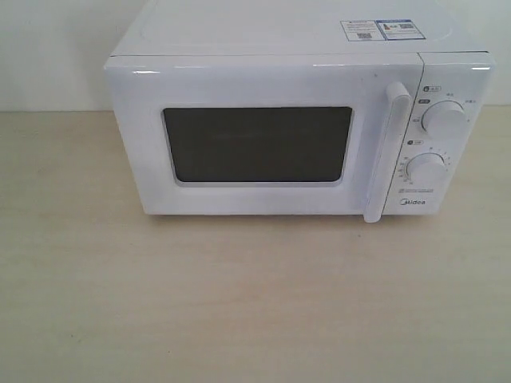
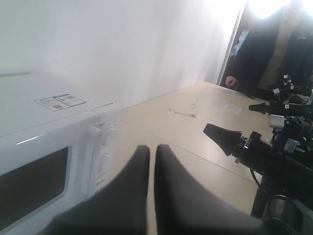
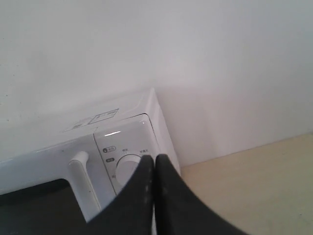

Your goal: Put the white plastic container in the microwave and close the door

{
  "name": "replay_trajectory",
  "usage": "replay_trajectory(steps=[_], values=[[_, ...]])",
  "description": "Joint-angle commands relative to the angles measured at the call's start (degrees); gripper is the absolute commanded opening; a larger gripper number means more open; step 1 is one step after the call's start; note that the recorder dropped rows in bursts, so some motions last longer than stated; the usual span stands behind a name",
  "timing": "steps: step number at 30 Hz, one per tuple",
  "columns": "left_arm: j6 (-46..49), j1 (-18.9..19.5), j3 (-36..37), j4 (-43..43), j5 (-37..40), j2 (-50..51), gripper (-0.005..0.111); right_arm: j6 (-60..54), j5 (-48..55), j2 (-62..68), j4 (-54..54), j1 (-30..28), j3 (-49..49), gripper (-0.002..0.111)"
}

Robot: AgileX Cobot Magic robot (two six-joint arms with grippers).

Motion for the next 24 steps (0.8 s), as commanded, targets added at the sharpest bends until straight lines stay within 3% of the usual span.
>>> replay_trajectory(steps=[1,14,19,24], values=[[-0.13,-0.17,0.41,-0.62,-0.18,-0.2,0.004,1.97,3.58,-0.29,-0.09,-0.16,-0.07,0.0],[-0.13,-0.17,0.41,-0.62,-0.18,-0.2,0.004,4.41,1.83,-0.29,-2.23,-0.16,-0.07,0.0],[-0.13,-0.17,0.41,-0.62,-0.18,-0.2,0.004,20.51,1.95,-0.29,-19.77,-0.16,-0.07,0.0],[-0.13,-0.17,0.41,-0.62,-0.18,-0.2,0.004,55.11,1.93,-0.29,-52.63,-0.16,-0.07,0.0]])
